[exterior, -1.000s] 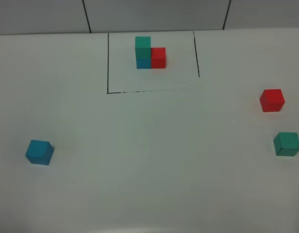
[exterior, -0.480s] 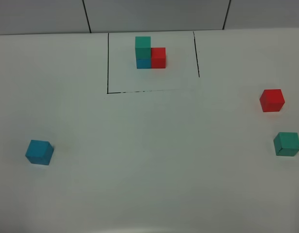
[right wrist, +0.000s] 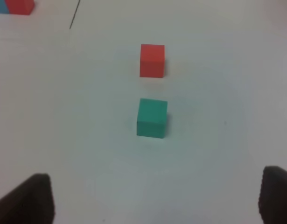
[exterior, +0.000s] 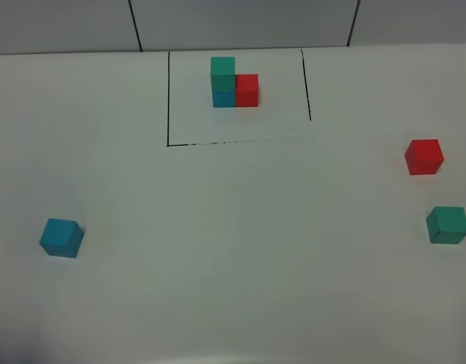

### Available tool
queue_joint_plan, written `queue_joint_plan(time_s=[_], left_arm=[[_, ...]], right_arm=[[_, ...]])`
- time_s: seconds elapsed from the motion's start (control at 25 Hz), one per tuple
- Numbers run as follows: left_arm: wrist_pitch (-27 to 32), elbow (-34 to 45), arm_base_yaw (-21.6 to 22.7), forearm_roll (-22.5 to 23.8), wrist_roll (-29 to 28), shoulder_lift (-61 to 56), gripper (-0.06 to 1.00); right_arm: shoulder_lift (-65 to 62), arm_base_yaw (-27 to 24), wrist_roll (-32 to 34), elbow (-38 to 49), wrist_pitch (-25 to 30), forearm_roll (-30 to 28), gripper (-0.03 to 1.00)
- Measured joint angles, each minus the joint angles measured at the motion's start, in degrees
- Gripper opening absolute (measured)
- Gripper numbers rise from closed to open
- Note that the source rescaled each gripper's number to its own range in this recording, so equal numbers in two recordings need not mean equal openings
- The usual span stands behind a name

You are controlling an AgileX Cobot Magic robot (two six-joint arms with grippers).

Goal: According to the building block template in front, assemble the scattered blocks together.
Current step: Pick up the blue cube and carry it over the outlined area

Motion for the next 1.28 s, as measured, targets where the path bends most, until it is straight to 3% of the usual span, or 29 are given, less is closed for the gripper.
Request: queue_joint_plan(time_s=[0.36,0.76,1.04,1.28], left_arm=[[-8.5,-7.2,0.0,0.2,0.5,27.4,1.00],[-6.5,-14.6,-0.2,-0.1,0.5,60.8,1.00],[-9.1,-18.1,-6.4,0.8,1.2,74.7,1.00],[-11.2,-19.4,-7.0,5.6,-2.6,81.8,1.00]], right_arm=[[0.0,0.0,0.0,0.0,0.0,0.0,0.82],[0.0,0.0,0.0,0.0,0.0,0.1,0.82],[0.0,0.0,0.0,0.0,0.0,0.1,0.82],[0.0,0.0,0.0,0.0,0.0,0.1,0.82]])
